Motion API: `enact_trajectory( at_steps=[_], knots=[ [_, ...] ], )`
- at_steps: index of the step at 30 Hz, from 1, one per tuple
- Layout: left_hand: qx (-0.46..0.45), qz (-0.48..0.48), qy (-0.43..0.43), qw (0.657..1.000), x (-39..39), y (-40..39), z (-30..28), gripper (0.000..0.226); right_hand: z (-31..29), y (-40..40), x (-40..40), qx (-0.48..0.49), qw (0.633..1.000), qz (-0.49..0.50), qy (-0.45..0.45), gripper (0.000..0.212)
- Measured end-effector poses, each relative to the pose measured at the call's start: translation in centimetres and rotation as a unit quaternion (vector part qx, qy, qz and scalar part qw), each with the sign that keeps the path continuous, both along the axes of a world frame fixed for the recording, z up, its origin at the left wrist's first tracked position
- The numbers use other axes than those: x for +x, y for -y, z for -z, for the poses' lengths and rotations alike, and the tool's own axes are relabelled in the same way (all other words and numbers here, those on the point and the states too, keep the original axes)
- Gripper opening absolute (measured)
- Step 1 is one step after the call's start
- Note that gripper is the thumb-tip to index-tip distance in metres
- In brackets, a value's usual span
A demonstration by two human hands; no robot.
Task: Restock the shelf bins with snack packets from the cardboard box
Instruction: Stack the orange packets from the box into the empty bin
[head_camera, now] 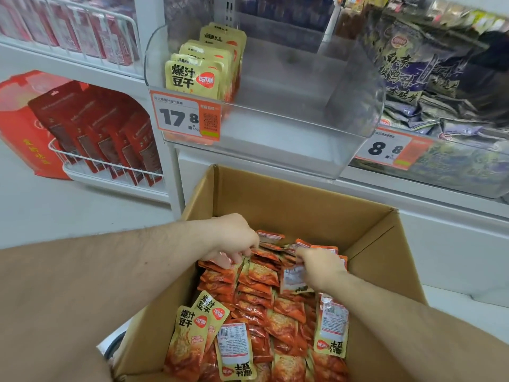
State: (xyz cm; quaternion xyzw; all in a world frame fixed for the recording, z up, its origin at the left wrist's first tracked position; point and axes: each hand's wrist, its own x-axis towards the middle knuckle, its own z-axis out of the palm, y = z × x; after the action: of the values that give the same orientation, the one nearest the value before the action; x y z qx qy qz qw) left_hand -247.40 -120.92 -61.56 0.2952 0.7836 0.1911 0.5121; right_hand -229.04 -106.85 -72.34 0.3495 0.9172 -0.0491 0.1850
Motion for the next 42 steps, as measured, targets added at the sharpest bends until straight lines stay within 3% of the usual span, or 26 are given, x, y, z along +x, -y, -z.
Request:
enact_trajectory(
  at_steps=[2, 5, 6, 8, 10, 12, 14, 16, 20, 26, 32, 34, 36, 39, 42],
  knots=[
    [-0.053, -0.082, 0.112, 0.989, -0.1, 0.2, -0.2, 0.048, -2.7, 0.8, 0.0, 0.028, 0.988, 0.0, -0.153, 0.013],
    [-0.07, -0.179, 0.28, 0.94, -0.1, 0.1, -0.5, 0.078, -5.8, 3.0, -0.2, 0.086, 0.909, -0.07, -0.401, 0.016],
    [-0.049, -0.196, 0.306, 0.93, 0.2, 0.0, -0.6, 0.07, -6.7, 3.7, -0.5, 0.091, 0.883, -0.106, -0.448, 0.014],
    [0.02, -0.226, 0.31, 0.923, 0.8, -0.5, -0.9, 0.034, -7.8, 4.8, -1.1, 0.06, 0.86, -0.167, -0.479, 0.014],
    [0.074, -0.259, 0.275, 0.923, 0.9, -0.8, -0.8, 0.018, -7.6, 4.5, -1.0, 0.019, 0.868, -0.2, -0.455, 0.018],
    [0.084, -0.251, 0.237, 0.935, 0.5, -1.0, -0.5, 0.024, -5.7, 2.9, 0.3, 0.017, 0.91, -0.171, -0.376, 0.023],
    [0.07, -0.207, 0.207, 0.954, 0.2, -0.7, -0.3, 0.028, -2.7, 0.3, 2.4, 0.023, 0.973, -0.052, -0.226, 0.019],
    [0.061, -0.171, 0.191, 0.965, 0.2, -0.5, 0.0, 0.03, 0.0, -1.3, 4.4, -0.011, 0.996, 0.06, -0.071, 0.011],
    [0.062, -0.135, 0.172, 0.974, 0.1, -0.6, 0.8, 0.029, 3.6, -1.0, 7.1, -0.025, 0.991, 0.118, 0.051, 0.01],
    [0.023, -0.102, 0.145, 0.984, -0.3, -1.0, 1.1, 0.032, 6.9, 0.1, 8.1, 0.052, 0.987, 0.105, 0.11, 0.044],
    [0.034, -0.115, 0.143, 0.983, -0.7, -0.8, 1.2, 0.036, 4.9, -0.1, 6.8, -0.063, 0.98, 0.128, 0.14, 0.01],
    [0.041, -0.125, 0.149, 0.98, -0.8, -0.5, 1.0, 0.037, 2.7, -0.3, 5.6, -0.063, 0.987, 0.134, 0.057, 0.006],
    [0.048, -0.144, 0.162, 0.975, -1.0, -0.1, 0.5, 0.038, 0.3, -0.1, 4.4, 0.011, 0.986, 0.119, -0.12, 0.023],
    [0.045, -0.185, 0.192, 0.963, -1.3, 0.4, -0.5, 0.034, -4.4, 1.6, 2.3, 0.14, 0.912, -0.001, -0.385, 0.016],
    [0.056, -0.202, 0.228, 0.951, -1.1, 1.1, -1.7, 0.033, -8.3, 4.5, -0.1, 0.177, 0.837, -0.123, -0.503, 0.008]
  ],
)
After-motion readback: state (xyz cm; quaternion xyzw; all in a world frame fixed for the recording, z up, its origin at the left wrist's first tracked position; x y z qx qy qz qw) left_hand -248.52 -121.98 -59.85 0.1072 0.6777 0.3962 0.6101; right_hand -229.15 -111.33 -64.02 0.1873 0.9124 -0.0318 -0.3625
